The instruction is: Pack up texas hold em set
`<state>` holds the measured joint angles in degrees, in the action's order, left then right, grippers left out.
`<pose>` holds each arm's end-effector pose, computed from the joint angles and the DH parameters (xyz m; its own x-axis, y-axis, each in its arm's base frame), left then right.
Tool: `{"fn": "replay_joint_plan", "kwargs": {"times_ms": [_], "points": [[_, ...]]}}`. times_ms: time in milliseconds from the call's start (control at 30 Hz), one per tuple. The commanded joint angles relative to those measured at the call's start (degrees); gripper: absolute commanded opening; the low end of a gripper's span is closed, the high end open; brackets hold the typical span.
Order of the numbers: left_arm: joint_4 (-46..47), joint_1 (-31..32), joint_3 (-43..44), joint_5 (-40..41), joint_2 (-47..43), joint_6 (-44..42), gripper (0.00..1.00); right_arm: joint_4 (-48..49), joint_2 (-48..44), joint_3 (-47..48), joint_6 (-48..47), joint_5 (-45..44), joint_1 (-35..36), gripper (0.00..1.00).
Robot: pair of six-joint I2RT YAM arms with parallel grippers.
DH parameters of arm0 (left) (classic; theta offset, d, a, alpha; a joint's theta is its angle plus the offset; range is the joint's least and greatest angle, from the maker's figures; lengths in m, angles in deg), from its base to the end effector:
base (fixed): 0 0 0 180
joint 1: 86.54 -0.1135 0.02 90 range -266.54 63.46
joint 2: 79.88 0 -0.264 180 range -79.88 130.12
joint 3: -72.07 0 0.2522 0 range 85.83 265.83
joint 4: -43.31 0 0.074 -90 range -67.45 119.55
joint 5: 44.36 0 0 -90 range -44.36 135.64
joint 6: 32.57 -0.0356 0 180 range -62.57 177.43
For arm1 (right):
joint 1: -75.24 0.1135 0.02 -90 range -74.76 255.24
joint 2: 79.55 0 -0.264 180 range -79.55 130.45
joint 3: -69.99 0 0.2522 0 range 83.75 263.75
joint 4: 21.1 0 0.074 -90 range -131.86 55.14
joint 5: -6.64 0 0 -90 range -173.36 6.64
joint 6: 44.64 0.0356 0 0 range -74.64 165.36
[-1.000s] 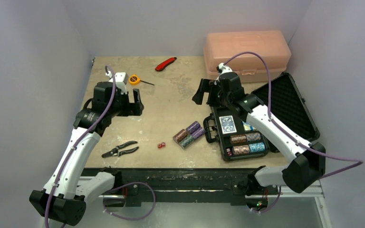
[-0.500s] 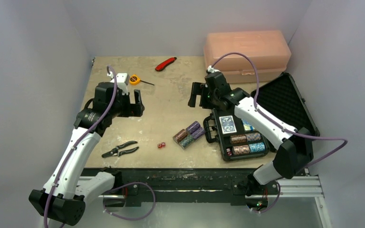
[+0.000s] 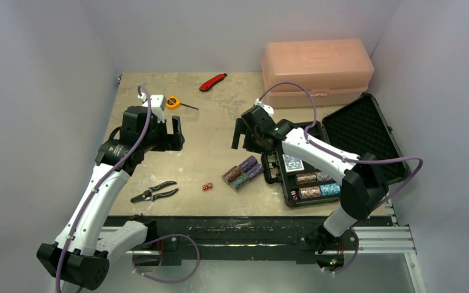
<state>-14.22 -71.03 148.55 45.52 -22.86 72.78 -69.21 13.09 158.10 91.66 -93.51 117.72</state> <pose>0.1931 -0.0537 0.3514 -0.6442 -0.0960 -0.7588 0.1021 0.9724 -0.2096 0.2622 0.2316 0.2706 -0.8286 0.2062 -0.5205 0.0190 0.9395 0.3419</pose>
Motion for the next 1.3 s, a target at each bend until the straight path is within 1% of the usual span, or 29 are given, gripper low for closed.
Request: {"fn": "replay_joint_plan", "kwargs": {"times_ms": [0,67,167,400,767,1100,1267], "points": [[0.2,0.3,2.7,1.9,-0.3,-1.2,0.90,-2.3,0.3,0.2,8.1,-4.8,0.6,0.99],[0.1,0.3,2.8,2.1,-0.2,-1.1,0.90,-3.5,0.8,-0.2,11.0,-5.4,0.6,0.99],[-0.1,0.3,2.9,2.2,-0.3,-1.1,0.89,-2.4,1.3,-1.8,13.3,-5.2,0.8,0.98],[-0.3,0.3,2.9,2.9,-0.3,-1.2,0.89,-0.8,3.2,-3.4,16.6,-5.3,0.9,0.92],[-0.3,0.3,2.9,3.6,-0.2,-1.4,0.89,1.6,6.9,-3.9,16.8,-4.6,0.8,0.82],[-0.5,0.3,3.0,3.8,0.1,-1.4,0.88,2.8,9.2,-4.0,16.5,-4.5,0.8,0.80],[-0.5,0.3,3.0,3.8,0.1,-1.3,0.88,3.7,10.8,-3.9,16.1,-4.1,0.8,0.77]]}}
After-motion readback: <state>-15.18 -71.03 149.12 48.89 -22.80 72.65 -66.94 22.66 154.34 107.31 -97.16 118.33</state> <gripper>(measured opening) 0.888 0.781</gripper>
